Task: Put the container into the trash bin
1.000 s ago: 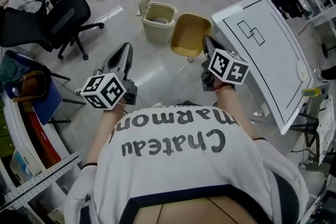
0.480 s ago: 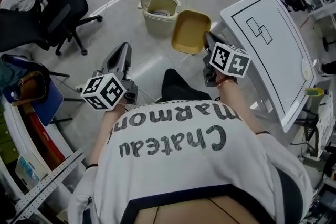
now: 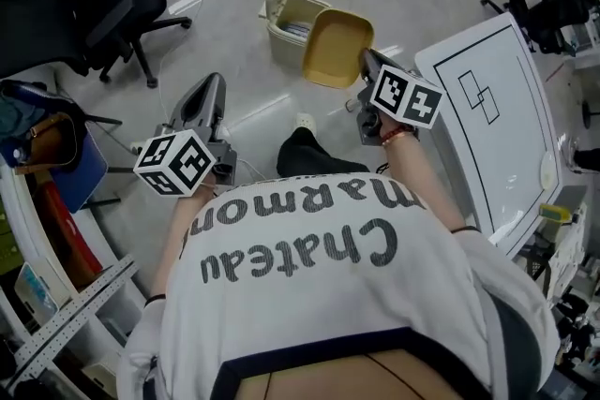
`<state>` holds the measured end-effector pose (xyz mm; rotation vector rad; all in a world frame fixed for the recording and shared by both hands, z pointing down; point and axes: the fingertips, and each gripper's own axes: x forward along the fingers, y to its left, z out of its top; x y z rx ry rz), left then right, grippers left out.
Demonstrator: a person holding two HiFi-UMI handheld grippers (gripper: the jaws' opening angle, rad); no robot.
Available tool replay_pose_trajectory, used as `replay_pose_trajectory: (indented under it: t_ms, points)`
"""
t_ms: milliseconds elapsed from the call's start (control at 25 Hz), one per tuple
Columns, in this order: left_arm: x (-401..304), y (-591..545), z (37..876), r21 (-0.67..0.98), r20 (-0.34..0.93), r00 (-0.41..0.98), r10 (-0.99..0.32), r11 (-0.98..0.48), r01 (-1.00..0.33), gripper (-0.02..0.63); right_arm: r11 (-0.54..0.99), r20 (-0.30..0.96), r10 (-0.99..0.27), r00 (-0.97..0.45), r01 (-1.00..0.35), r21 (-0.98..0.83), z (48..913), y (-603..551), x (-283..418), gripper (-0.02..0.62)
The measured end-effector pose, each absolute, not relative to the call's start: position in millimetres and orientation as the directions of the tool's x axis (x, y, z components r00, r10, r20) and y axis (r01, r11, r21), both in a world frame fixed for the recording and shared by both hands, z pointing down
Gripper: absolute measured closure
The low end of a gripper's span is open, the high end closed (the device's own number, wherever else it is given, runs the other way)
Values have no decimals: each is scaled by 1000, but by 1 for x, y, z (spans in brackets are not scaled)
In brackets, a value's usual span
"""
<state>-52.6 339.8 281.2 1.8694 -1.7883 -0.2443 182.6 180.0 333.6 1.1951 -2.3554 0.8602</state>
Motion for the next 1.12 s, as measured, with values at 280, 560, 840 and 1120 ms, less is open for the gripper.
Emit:
replay_pose_trajectory:
  t_ms: [280, 560, 840, 1120]
  points:
    - [-72, 259, 271, 491, 217, 62, -974, 54, -870, 583, 494, 546, -572, -612, -788, -367, 323, 94, 156, 561]
    - [-70, 176, 270, 489, 207, 49, -977, 60, -870, 584, 513, 545, -558, -625, -777, -365, 324, 13, 151, 563]
    - [-79, 123, 285, 501, 210, 14, -978, 95, -860, 583, 526, 542, -550, -636, -767, -366, 336, -45, 144, 563]
    - [-77, 101, 301, 490, 242, 19, -970, 106, -865, 583, 502, 554, -536, -637, -768, -397, 359, -66, 139, 563]
